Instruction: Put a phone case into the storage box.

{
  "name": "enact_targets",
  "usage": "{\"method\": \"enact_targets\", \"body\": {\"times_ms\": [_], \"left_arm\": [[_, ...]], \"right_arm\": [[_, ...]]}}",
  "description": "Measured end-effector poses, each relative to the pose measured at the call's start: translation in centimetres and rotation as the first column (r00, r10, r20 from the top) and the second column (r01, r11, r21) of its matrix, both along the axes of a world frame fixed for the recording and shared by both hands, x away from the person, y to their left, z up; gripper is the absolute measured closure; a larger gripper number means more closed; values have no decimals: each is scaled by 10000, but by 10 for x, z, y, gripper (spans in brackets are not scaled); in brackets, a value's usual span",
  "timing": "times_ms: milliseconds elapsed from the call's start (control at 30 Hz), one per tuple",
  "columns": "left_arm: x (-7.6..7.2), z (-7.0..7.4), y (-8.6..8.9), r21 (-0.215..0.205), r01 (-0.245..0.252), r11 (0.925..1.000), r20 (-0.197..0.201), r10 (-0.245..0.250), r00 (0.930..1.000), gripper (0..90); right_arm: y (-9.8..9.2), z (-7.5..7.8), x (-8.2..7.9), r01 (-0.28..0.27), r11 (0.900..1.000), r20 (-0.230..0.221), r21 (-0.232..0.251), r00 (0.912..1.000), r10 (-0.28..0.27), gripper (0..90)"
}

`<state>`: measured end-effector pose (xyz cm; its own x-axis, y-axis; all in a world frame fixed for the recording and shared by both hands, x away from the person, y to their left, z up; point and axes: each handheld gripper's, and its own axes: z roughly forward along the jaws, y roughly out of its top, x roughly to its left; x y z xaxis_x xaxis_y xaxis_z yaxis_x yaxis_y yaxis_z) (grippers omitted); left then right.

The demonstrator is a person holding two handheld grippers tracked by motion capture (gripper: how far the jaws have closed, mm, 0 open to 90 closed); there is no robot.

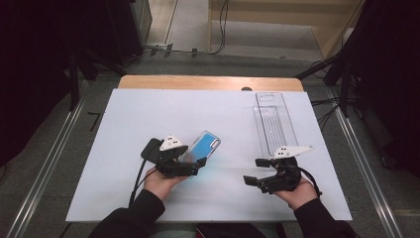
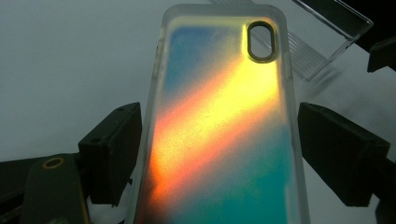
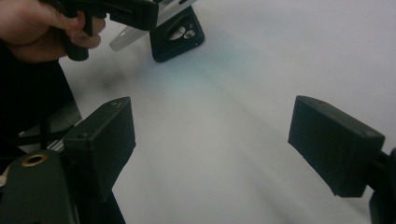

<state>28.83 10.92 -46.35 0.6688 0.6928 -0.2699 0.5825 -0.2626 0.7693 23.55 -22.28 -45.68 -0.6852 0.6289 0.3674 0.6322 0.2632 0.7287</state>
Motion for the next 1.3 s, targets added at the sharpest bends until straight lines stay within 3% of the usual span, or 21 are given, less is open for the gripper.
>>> {"method": "enact_targets", "body": {"times_ms": [167, 333, 600, 833, 1133, 1300], "left_arm": [[-4, -1, -1, 15, -285, 9996, 250, 284, 9993, 173], [-7, -5, -1, -211, -461, 9987, 68, 462, 9989, 173], [-11, -8, -6, -153, -925, 9956, 521, 932, 9943, 173], [-14, -11, -10, -265, -1050, 9941, 770, 1067, 9913, 173], [-18, -14, -16, -525, -1425, 9884, 1134, 1477, 9825, 173], [-19, -16, -18, -604, -1423, 9880, 1187, 1486, 9817, 173]], "right_arm": [[9, 1, 5, 375, 9993, -274, -21, 9989, -375, 130], [15, 6, 10, 632, 9978, -519, 192, 9967, -621, 130], [26, 10, 18, 897, 9943, -752, 571, 9935, -853, 130], [32, 15, 26, 1135, 9912, -806, 676, 9909, -1079, 130], [40, 17, 36, 1444, 9852, -970, 925, 9860, -1354, 130], [42, 19, 41, 1569, 9842, -967, 816, 9841, -1488, 130]]}}
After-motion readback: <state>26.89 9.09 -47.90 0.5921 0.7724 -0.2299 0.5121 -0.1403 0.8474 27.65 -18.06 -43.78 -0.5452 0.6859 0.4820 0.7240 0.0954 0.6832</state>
